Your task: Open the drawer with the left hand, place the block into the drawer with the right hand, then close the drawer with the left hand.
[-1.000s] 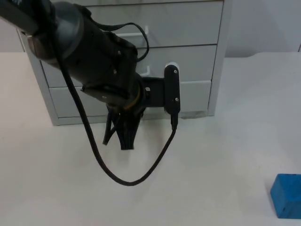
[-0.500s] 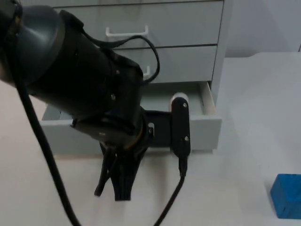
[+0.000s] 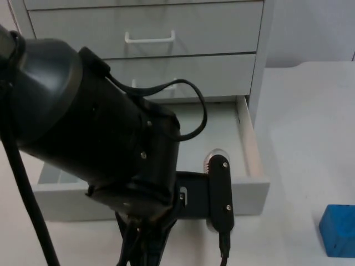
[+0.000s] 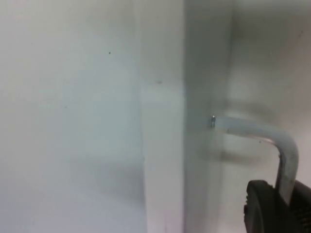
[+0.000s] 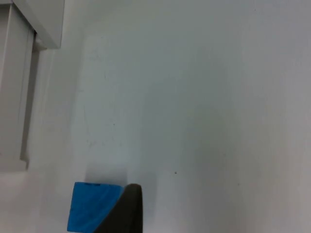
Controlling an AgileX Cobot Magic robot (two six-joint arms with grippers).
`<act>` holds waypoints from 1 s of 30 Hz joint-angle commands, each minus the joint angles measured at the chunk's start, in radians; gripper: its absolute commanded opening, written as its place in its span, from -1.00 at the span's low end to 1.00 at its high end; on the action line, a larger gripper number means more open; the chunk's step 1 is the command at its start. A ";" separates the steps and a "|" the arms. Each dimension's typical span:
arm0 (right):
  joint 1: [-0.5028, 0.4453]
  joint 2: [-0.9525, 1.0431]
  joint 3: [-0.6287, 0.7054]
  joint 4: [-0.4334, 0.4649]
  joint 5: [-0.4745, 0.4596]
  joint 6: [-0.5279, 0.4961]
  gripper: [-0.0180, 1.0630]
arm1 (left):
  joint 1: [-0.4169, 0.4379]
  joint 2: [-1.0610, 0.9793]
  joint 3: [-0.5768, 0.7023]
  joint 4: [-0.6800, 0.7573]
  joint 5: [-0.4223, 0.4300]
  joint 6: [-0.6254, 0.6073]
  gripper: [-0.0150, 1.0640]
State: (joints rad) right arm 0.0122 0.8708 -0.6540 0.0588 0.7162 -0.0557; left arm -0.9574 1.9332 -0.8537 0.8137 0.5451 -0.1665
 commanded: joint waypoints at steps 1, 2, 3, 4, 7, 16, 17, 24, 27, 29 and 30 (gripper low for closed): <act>-0.007 -0.004 0.001 0.006 -0.008 -0.008 0.98 | -0.007 -0.011 0.011 -0.118 0.045 -0.005 -0.98; -0.007 -0.004 0.001 0.006 -0.006 -0.008 0.98 | -0.007 -0.011 0.011 -0.134 0.045 0.006 -0.98; -0.007 -0.004 0.001 0.006 -0.006 -0.008 0.98 | -0.007 -0.011 0.011 -0.146 0.038 0.017 -0.98; -0.007 -0.004 0.001 0.006 -0.006 -0.008 0.98 | -0.007 -0.011 0.011 -0.159 0.033 0.030 -0.98; -0.007 -0.004 0.001 0.006 -0.006 -0.008 0.98 | -0.007 -0.011 0.011 -0.171 0.014 0.039 -0.98; -0.007 -0.004 0.001 0.006 -0.006 -0.008 0.98 | -0.007 -0.011 0.011 -0.177 -0.019 0.043 -0.72; -0.007 -0.004 0.001 0.006 -0.006 -0.008 0.98 | -0.007 -0.011 0.011 -0.177 -0.019 0.043 -0.57; -0.007 -0.004 0.001 0.006 -0.006 -0.008 0.98 | -0.007 -0.014 0.011 -0.179 0.013 0.043 0.05; -0.007 -0.004 0.001 0.006 -0.006 -0.008 0.98 | -0.007 -0.033 0.011 -0.179 0.024 0.043 0.13; -0.007 -0.004 0.001 0.006 -0.006 -0.008 0.98 | -0.007 -0.049 0.011 -0.179 0.026 0.043 0.15; -0.007 -0.004 0.001 0.006 -0.006 -0.008 0.98 | -0.007 -0.063 0.011 -0.179 0.028 0.049 0.16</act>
State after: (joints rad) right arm 0.0122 0.8708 -0.6540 0.0606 0.7162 -0.0557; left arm -0.9591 1.8850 -0.8472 0.6479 0.5652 -0.1119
